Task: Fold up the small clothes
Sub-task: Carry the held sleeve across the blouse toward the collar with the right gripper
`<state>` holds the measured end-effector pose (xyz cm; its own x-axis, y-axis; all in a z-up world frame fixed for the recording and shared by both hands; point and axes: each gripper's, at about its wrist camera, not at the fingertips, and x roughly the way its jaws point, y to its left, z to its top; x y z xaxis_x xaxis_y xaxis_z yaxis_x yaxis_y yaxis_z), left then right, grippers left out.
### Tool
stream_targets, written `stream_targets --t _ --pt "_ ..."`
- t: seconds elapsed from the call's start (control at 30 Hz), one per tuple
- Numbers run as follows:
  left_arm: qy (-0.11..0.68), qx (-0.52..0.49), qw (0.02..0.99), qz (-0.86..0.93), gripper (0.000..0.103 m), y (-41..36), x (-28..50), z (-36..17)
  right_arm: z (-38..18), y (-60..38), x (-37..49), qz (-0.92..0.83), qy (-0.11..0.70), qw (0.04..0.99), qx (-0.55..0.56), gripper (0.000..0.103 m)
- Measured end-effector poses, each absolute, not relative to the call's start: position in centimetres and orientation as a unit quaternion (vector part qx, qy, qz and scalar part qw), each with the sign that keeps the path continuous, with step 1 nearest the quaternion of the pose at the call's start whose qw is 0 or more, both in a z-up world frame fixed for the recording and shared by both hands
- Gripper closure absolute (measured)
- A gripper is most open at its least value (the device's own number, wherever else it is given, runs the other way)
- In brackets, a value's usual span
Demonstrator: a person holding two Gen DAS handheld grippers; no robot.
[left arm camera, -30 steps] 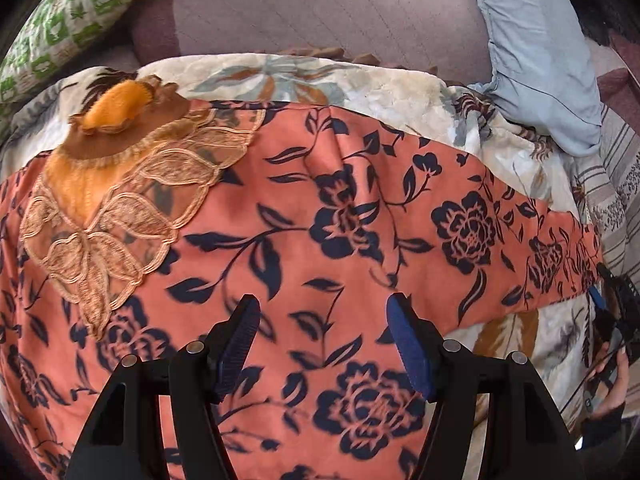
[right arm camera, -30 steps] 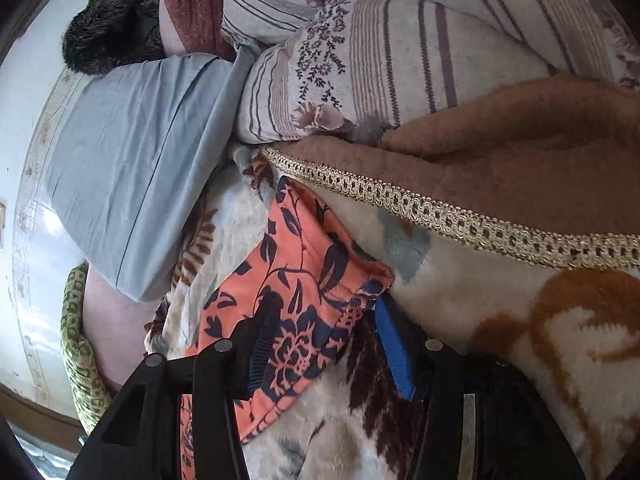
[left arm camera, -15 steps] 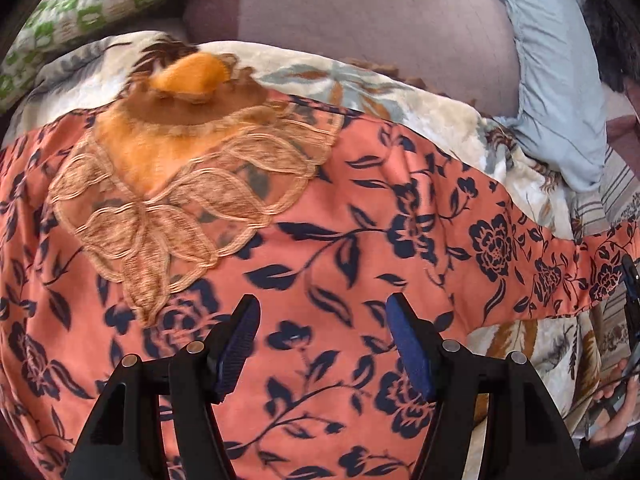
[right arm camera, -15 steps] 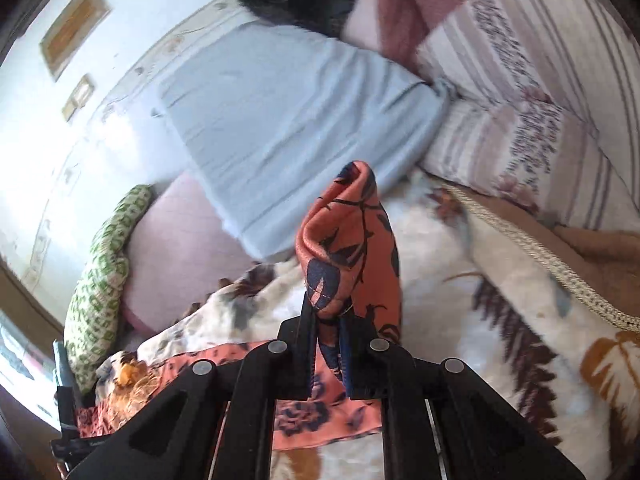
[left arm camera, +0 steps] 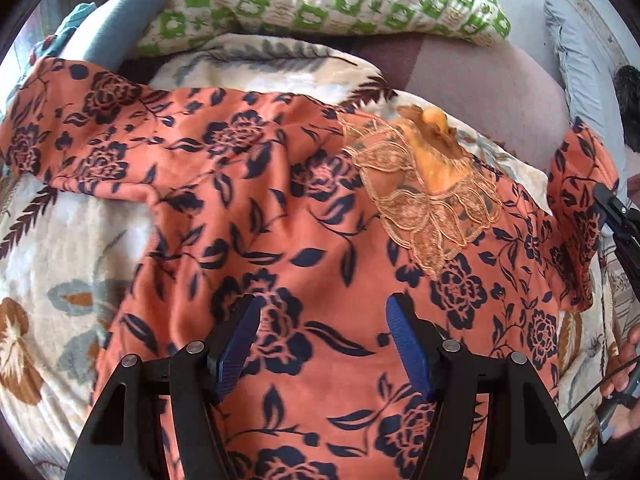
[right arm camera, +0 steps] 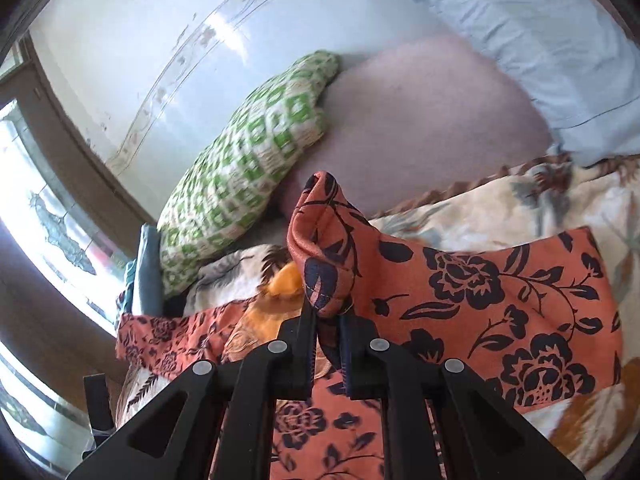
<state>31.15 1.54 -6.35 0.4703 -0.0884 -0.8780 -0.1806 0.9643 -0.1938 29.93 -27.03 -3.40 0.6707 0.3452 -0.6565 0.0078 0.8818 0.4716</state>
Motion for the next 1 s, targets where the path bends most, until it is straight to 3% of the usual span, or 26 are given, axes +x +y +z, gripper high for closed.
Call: stream_targets --t 0.23,0.47,0.6,0.7,0.77,0.87,1.0 --pt "0.459 -0.127 0.876 0.074 0.038 5.2 29.1 -4.2 -7.5 -14.8 31.3 0.156 0.457 0.856 0.184 0.094" --pt "0.427 -0.187 0.877 0.120 0.037 11.1 28.3 -2.1 -11.3 -6.9 32.0 0.198 0.492 0.829 0.179 0.093" --pt "0.427 -0.220 0.867 0.133 0.037 13.0 28.4 -2.7 -14.3 -4.0 32.7 0.179 0.538 0.812 0.142 0.082" --pt "0.439 -0.223 0.863 0.115 0.037 12.7 29.0 -3.4 -13.8 -4.8 31.9 0.184 0.542 0.806 0.149 0.080" --pt "0.445 -0.215 0.863 0.102 0.037 12.2 29.7 -3.9 -12.1 -6.9 30.8 0.192 0.530 0.808 0.169 0.067" --pt "0.463 -0.216 0.857 0.065 0.037 10.9 30.6 -5.0 -9.2 -12.5 28.4 0.173 0.497 0.824 0.210 0.055" --pt "0.487 -0.218 0.845 0.030 0.037 9.0 31.6 -6.8 -8.7 -23.5 25.3 0.076 0.471 0.827 0.298 0.052"
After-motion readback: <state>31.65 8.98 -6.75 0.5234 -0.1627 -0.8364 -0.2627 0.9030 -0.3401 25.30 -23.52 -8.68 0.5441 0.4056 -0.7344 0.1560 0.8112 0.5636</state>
